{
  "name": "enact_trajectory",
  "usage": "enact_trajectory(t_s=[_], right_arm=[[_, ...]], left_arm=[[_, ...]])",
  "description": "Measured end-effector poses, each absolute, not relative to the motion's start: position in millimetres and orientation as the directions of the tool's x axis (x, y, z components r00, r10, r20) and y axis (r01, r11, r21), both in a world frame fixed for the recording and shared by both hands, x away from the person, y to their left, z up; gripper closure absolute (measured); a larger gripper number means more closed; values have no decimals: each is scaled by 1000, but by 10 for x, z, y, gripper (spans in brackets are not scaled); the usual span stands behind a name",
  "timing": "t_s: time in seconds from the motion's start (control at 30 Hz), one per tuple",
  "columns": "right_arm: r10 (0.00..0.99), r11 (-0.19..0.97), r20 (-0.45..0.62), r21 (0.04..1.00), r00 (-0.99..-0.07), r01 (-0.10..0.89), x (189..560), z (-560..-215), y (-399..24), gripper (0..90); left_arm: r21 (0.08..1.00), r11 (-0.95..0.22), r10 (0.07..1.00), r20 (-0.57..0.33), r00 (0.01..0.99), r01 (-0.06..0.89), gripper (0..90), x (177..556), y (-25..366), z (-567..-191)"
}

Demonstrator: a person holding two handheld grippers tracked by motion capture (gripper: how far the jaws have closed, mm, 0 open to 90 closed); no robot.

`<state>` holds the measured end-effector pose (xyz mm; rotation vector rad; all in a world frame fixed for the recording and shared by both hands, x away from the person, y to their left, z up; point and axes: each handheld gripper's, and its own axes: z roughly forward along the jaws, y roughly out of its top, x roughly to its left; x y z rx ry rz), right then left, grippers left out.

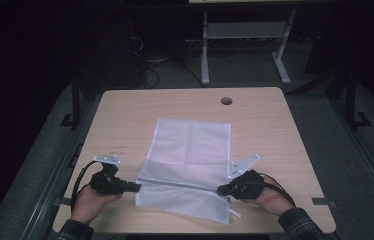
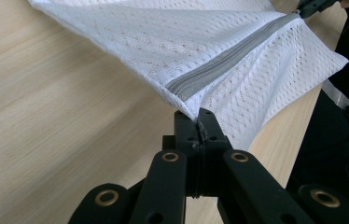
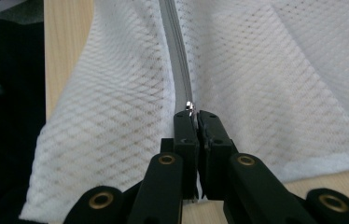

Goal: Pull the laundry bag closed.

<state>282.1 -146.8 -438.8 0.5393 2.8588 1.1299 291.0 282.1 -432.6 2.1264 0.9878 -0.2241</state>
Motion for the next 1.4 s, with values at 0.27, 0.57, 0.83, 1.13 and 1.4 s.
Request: enact_trajectory(t_s=[0.27,0.57,0.83,1.13,1.4], right_arm=[[332,679,110,662,-937,318,2813,-4402,-1553,866],[343,671,107,667,-933,323,2826,-4403,-1545,864],[375,636,115,690,-920,345,2842,-4404,-1573,697],[410,595,131,711,-902,374,2834,-4401,-1594,461],[449,582,105,719,-887,380,2815,-4389,-1631,330]], left_arm=[[567,-407,581,-444,682,716,893,2912,2817,-4333],[574,-397,576,-452,681,716,885,2907,2823,-4354],[593,-414,577,-417,703,691,629,2893,2796,-4340],[608,-423,611,-356,707,672,373,2884,2808,-4304],[619,-440,638,-294,711,651,215,2868,2865,-4313]])
